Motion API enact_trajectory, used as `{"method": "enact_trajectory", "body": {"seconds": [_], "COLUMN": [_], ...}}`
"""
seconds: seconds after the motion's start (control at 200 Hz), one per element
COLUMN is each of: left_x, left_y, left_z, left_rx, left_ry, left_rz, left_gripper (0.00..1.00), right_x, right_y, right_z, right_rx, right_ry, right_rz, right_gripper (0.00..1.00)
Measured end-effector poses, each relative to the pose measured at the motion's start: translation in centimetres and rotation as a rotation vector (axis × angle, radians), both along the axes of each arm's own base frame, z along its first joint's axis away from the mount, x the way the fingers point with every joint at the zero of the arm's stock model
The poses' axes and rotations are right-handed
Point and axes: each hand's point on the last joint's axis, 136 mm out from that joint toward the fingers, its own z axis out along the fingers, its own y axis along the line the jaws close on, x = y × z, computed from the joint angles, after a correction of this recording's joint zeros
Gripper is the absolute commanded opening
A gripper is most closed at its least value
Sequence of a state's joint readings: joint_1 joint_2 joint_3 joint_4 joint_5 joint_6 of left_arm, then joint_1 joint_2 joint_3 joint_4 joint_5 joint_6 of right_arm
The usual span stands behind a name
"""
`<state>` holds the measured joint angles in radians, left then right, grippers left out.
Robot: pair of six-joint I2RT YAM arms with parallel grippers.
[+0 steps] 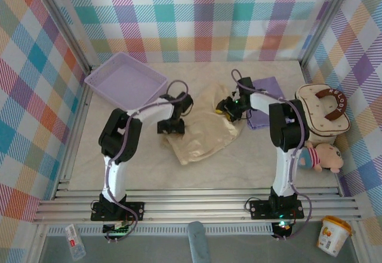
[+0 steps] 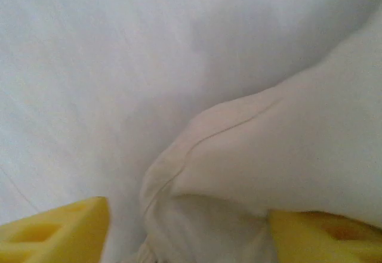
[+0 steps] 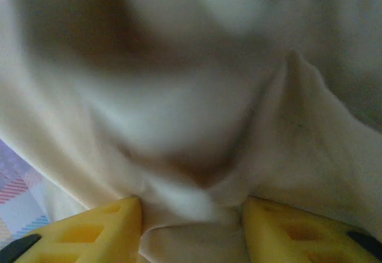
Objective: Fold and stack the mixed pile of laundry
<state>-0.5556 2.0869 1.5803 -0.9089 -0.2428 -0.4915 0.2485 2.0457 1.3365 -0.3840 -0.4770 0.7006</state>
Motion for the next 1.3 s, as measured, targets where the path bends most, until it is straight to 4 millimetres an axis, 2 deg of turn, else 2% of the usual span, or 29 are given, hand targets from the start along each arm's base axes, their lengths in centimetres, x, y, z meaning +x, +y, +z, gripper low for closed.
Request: {"method": "enact_trajectory", "body": {"seconds": [0.015,0.03,0.045,0.1,0.185,0.285,0.34,0.42,0.48,0.56,0.735,0.805,0.875,0.98,1.095,1.18,1.305], "left_x": [0.7,1.3,2.0,3.8,4.7,3.4,1.7,-0.9,-2.7,-4.6,-6.8,-6.9,-6.7,-6.0,-4.8,-3.7,-2.9], "left_y": [0.1,0.1,0.3,0.7,0.7,0.0,-0.2,0.3,0.8,1.7,4.2,4.9,5.2,5.1,4.6,4.0,3.2], "left_z": [0.2,0.5,0.8,2.2,4.4,6.9,8.0,8.7,8.3,6.9,3.6,3.0,2.7,2.3,2.0,1.1,-0.8], "left_rx": [0.002,0.003,0.006,-0.006,-0.05,-0.143,-0.205,-0.269,-0.294,-0.313,-0.325,-0.34,-0.368,-0.405,-0.44,-0.464,-0.483], "left_ry": [-0.01,-0.02,-0.031,-0.066,-0.099,-0.113,-0.115,-0.103,-0.088,-0.054,-0.001,-0.011,-0.03,-0.067,-0.104,-0.117,-0.097], "left_rz": [0.009,0.006,0.008,0.021,0.034,0.046,0.065,0.108,0.145,0.202,0.321,0.344,0.354,0.348,0.32,0.305,0.288], "left_gripper": [0.87,0.97,1.0,1.0,1.0,1.0,1.0,0.99,0.98,0.97,0.93,0.92,0.92,0.91,0.86,0.77,0.54], "right_x": [-0.5,-1.0,-1.5,-3.4,-5.2,-5.7,-5.5,-5.0,-4.4,-3.9,-5.5,-6.0,-6.3,-6.3,-6.0,-6.0,-5.8], "right_y": [0.0,0.1,0.1,0.1,-0.4,-1.2,-1.8,-2.2,-2.1,-1.2,3.8,5.6,6.9,7.3,7.5,7.6,8.0], "right_z": [0.0,0.0,0.0,0.0,0.4,1.8,2.9,4.7,6.0,7.1,7.7,6.9,5.1,2.1,0.1,-0.3,0.2], "right_rx": [0.0,0.001,0.001,-0.006,-0.039,-0.099,-0.132,-0.165,-0.182,-0.19,-0.172,-0.161,-0.16,-0.178,-0.194,-0.198,-0.208], "right_ry": [0.002,0.007,0.013,0.032,0.05,0.016,-0.018,-0.073,-0.118,-0.161,-0.198,-0.19,-0.158,-0.092,-0.049,-0.042,-0.054], "right_rz": [0.003,0.008,0.01,0.02,0.027,0.032,0.032,0.036,0.045,0.068,0.197,0.237,0.261,0.268,0.268,0.273,0.279], "right_gripper": [0.5,0.49,0.5,0.52,0.56,0.56,0.56,0.52,0.49,0.46,0.4,0.38,0.37,0.36,0.35,0.34,0.34]}}
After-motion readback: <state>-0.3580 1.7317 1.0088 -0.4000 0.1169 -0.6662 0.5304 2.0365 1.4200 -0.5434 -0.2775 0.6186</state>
